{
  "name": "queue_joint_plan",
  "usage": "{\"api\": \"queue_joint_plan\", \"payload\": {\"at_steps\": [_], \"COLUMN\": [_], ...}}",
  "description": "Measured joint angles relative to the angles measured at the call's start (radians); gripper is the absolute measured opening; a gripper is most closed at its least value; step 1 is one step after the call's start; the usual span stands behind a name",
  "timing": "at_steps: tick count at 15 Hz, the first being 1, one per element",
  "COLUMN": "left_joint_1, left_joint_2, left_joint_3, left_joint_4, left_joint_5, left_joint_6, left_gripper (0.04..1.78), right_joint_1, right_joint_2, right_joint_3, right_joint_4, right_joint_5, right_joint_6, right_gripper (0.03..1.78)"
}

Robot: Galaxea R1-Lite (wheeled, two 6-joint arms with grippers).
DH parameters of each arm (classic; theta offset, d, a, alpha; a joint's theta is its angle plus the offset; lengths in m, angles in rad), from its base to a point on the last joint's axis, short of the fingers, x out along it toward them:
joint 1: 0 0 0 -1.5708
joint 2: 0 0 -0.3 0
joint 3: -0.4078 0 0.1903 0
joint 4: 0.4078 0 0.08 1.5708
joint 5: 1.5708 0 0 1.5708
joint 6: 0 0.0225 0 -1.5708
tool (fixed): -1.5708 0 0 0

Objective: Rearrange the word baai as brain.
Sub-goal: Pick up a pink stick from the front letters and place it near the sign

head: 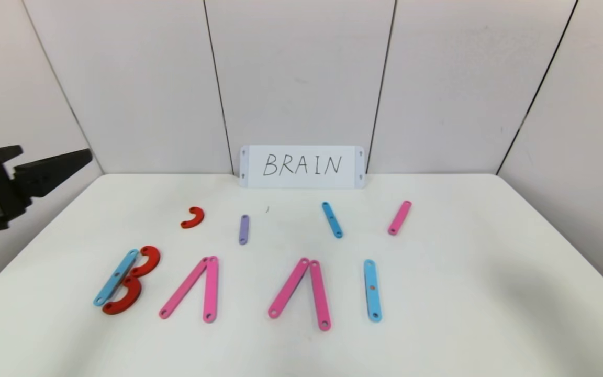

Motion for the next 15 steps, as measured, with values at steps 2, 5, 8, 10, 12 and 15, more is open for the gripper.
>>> {"api": "queue_joint_plan", "payload": {"at_steps": [2, 5, 8, 10, 12, 15], "left_joint_1": [0.005, 0.018, 0.024, 0.024, 0.021, 0.020], "left_joint_2": [0.123, 0.259, 0.344, 0.380, 0.406, 0.436], "left_joint_3": [-0.049, -0.106, -0.139, -0.152, -0.188, -0.262], "left_joint_4": [-0.058, -0.066, -0.022, 0.053, 0.159, 0.367], "left_joint_5": [-0.003, -0.005, -0.009, -0.020, -0.046, -0.055], "left_joint_6": [-0.009, -0.004, 0.061, 0.104, 0.108, 0.107], "left_gripper": [1.73, 1.73, 1.73, 1.73, 1.73, 1.73], "right_joint_1": [0.004, 0.010, 0.031, 0.043, 0.049, 0.057], "right_joint_2": [0.129, 0.285, 0.383, 0.443, 0.510, 0.570], "right_joint_3": [-0.085, -0.209, -0.362, -0.467, -0.531, -0.501], "right_joint_4": [0.014, 0.088, 0.319, 0.506, 0.669, 0.752], "right_joint_5": [0.001, 0.006, 0.015, 0.022, 0.028, 0.034], "right_joint_6": [0.012, 0.016, 0.016, 0.016, 0.018, 0.007], "right_gripper": [1.70, 1.70, 1.70, 1.70, 1.70, 1.70]}}
